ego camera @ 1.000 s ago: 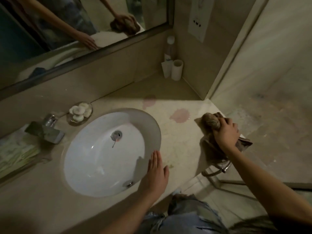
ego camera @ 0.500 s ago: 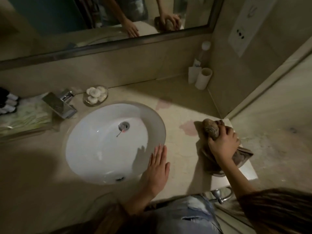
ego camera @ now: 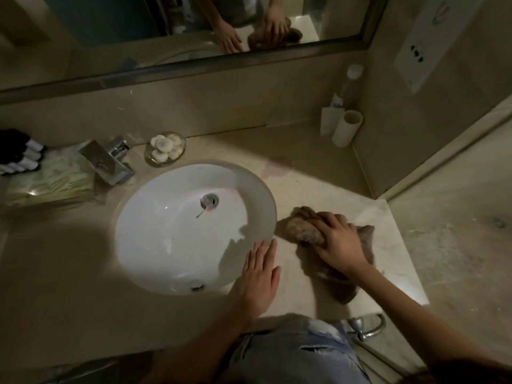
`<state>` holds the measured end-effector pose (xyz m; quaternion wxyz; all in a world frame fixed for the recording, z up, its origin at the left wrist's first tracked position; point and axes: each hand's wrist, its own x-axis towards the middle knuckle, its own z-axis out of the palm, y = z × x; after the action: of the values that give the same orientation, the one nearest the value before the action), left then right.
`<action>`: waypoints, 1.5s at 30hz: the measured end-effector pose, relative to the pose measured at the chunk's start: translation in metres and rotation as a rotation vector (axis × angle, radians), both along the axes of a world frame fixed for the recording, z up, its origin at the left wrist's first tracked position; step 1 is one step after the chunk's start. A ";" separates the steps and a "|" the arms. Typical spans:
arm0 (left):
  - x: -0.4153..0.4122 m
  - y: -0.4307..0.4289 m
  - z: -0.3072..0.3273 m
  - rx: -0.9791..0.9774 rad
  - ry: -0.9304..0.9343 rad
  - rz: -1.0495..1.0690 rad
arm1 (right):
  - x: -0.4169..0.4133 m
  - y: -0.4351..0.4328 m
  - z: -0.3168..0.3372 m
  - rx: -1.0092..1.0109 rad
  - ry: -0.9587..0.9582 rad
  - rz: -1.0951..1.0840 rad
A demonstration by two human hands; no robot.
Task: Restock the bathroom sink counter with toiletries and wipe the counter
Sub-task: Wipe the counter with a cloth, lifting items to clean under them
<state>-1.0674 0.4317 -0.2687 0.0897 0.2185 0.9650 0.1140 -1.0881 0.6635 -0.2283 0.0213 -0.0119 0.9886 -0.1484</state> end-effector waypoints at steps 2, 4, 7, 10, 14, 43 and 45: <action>0.001 0.001 0.000 0.018 0.007 -0.005 | 0.000 0.034 -0.001 0.042 0.025 -0.103; 0.001 0.002 -0.001 0.035 0.000 -0.003 | -0.014 0.052 -0.005 0.070 0.028 -0.262; 0.001 0.004 0.001 0.050 -0.045 0.035 | -0.049 0.039 -0.009 0.061 0.009 -0.420; -0.001 0.001 0.003 0.064 -0.094 0.054 | -0.084 0.015 -0.005 0.040 -0.021 -0.468; 0.006 -0.028 -0.003 0.145 -0.044 0.168 | -0.092 -0.028 0.004 0.072 -0.052 -0.339; -0.010 -0.005 0.021 0.069 -0.082 -0.119 | 0.082 -0.002 -0.008 0.011 0.084 -0.171; -0.013 0.004 0.023 0.039 -0.095 -0.204 | 0.083 0.045 -0.008 0.020 0.080 -0.465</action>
<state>-1.0802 0.4359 -0.2459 0.1423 0.3119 0.9299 0.1334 -1.0051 0.7082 -0.2364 -0.0527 0.2107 0.9662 -0.1390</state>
